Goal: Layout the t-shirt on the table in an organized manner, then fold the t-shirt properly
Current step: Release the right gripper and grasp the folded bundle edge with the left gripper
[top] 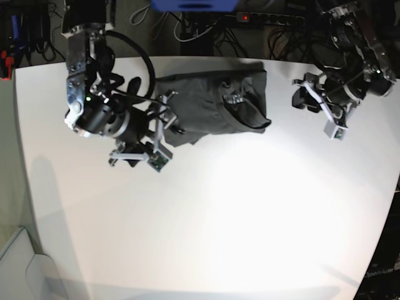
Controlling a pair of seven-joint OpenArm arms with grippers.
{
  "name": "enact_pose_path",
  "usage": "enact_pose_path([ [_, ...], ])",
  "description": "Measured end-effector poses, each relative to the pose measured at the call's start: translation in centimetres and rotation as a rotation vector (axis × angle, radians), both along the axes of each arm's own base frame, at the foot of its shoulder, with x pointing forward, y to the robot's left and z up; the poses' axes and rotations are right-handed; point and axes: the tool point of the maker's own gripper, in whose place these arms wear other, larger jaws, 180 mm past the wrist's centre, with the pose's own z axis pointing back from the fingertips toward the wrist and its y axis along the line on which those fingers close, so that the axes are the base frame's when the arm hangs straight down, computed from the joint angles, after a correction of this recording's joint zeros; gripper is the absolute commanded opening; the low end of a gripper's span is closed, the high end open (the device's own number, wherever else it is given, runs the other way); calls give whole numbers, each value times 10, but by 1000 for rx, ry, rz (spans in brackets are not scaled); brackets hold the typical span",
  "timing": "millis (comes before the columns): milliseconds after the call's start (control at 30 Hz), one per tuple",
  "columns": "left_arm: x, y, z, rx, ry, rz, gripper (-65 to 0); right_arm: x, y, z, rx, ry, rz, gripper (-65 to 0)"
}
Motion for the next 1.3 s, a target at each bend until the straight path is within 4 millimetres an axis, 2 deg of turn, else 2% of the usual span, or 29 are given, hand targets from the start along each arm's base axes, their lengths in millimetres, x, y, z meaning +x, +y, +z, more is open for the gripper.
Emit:
enact_pose_path([
  [67, -3, -10, 7, -53, -25, -13, -221, 0, -6, -2, -6, 4, -14, -268],
  [133, -6, -26, 11, -139, -41, -27, -189, 1, -10, -2, -11, 4, -25, -268],
  [200, -6, -41, 18, -228, -65, -37, -188, 1, -14, -2, -18, 3, -24, -269],
  [300, -4, -48, 22, -298, -84, -41, -186, 1, -17, -4, -29, 6, -29, -269],
  [467, -7, -60, 13, -416, -55, -17, -185, 0, -17, -4, -26, 6, -27, -269],
  [667, -2, -81, 15, -605, -79, 29, -185, 0, -14, -4, -23, 7, -21, -269],
  [867, -4, -81, 0, -650, -39, 83, -186, 0, -15, -4, -25, 7, -21, -269],
  [1100, 3, -77, 4, -661, -84, 124, -186, 0, -15, -4, -26, 7, -21, -269],
  [1300, 2, -81, -8, -606, -54, 134, -186, 0, -15, -4, -27, 7, -21, -269],
])
